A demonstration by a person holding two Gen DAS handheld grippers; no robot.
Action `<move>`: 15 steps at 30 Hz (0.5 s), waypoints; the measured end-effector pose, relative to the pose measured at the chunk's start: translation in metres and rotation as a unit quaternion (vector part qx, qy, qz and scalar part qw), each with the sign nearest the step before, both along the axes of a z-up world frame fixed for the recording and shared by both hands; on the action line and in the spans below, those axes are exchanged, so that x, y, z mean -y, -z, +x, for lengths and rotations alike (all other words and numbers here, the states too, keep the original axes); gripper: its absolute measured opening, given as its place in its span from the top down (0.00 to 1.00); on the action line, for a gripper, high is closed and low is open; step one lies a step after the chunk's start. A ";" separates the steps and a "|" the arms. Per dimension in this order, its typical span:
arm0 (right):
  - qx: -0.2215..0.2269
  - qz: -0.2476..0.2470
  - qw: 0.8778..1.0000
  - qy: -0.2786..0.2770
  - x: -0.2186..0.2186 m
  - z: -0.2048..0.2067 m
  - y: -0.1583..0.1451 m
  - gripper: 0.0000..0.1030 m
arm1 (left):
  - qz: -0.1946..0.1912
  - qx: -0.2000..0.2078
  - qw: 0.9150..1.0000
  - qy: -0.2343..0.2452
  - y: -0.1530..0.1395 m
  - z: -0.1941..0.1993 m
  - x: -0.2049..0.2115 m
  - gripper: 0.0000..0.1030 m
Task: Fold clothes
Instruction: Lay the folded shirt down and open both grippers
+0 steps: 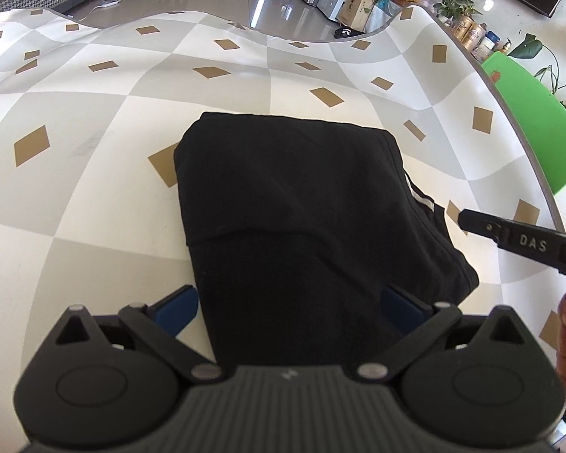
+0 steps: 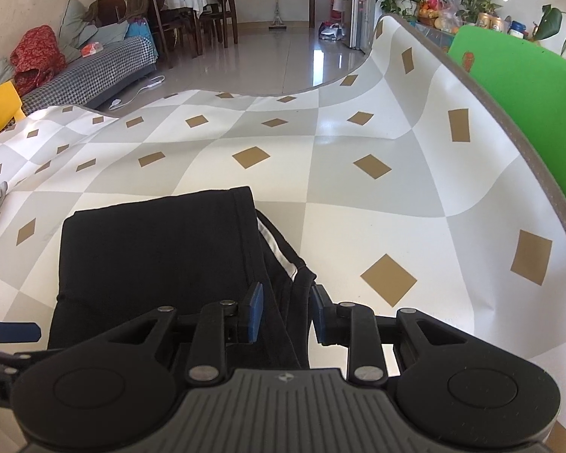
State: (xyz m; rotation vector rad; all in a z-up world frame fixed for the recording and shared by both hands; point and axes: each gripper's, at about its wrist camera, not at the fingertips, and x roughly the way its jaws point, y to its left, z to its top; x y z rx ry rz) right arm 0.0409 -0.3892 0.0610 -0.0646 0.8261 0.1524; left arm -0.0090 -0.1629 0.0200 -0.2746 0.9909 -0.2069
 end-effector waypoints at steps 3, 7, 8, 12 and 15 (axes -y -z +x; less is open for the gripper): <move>-0.008 -0.014 1.000 -0.005 -0.005 0.007 0.010 0.74 | -0.003 0.001 1.000 0.013 0.002 -0.005 0.004 0.00; -0.030 -0.018 0.999 -0.011 -0.009 0.014 0.024 0.74 | 0.003 -0.004 1.000 0.020 0.014 -0.004 0.009 0.00; -0.039 -0.016 0.999 -0.013 -0.010 0.015 0.028 0.74 | 0.007 -0.004 1.000 0.022 0.017 -0.003 0.010 0.00; -0.053 -0.016 0.998 -0.021 -0.014 0.014 0.037 0.73 | 0.016 0.003 1.000 0.024 0.022 -0.003 0.005 0.00; -0.060 -0.012 0.998 -0.025 -0.016 0.013 0.038 0.72 | 0.018 0.002 1.000 0.020 0.023 -0.001 -0.001 0.00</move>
